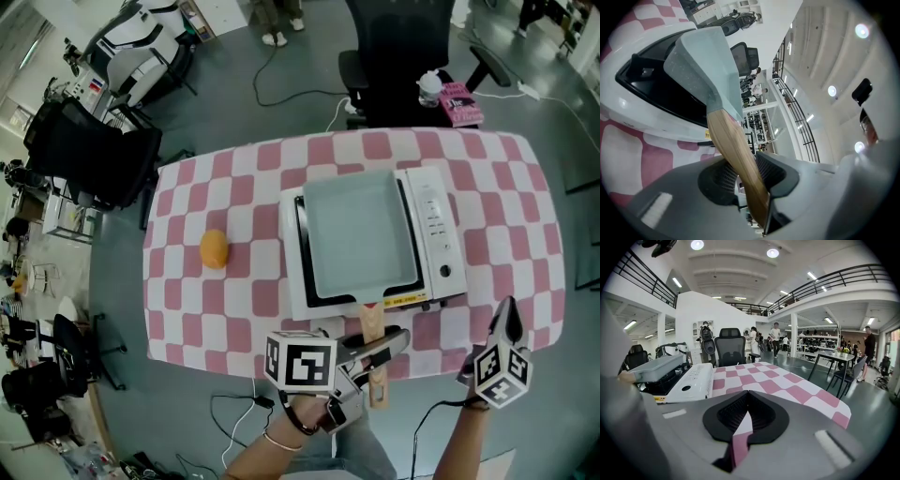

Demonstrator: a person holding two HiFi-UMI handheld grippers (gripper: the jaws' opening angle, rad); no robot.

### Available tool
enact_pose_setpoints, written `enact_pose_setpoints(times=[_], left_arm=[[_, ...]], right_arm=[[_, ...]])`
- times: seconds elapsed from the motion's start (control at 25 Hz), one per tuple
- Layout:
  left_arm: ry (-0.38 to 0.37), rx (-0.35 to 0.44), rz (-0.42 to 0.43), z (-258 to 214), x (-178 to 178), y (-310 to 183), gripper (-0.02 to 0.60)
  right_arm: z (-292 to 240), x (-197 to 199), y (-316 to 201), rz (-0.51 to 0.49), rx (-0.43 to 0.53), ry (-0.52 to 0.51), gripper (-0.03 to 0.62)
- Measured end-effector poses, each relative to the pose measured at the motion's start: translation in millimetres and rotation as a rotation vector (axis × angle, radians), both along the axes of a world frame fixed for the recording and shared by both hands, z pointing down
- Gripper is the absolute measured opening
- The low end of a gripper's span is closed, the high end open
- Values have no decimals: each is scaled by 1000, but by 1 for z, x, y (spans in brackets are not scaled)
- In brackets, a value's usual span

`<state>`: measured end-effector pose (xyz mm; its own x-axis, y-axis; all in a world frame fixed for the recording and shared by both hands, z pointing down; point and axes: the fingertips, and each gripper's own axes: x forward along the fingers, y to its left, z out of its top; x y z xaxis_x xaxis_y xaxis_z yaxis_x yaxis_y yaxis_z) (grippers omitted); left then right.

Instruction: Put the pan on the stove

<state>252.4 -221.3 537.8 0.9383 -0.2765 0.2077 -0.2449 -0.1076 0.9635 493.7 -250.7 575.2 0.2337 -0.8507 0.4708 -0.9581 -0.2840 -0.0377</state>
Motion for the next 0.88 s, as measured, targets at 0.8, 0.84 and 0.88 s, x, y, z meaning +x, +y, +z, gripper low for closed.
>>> enact_pose_setpoints(times=[0.8,0.84,0.88], left_arm=[[74,-46,30,3,-1,2,124],[69,-45,34,4,-1,2,135],[64,-44,38,5,-1,2,147]], right_arm=[[-4,-18,5,-4,-2,0,9],[-4,-20,6,-5,-2,0,9],[-5,-21,7,-6,-2,-1,9]])
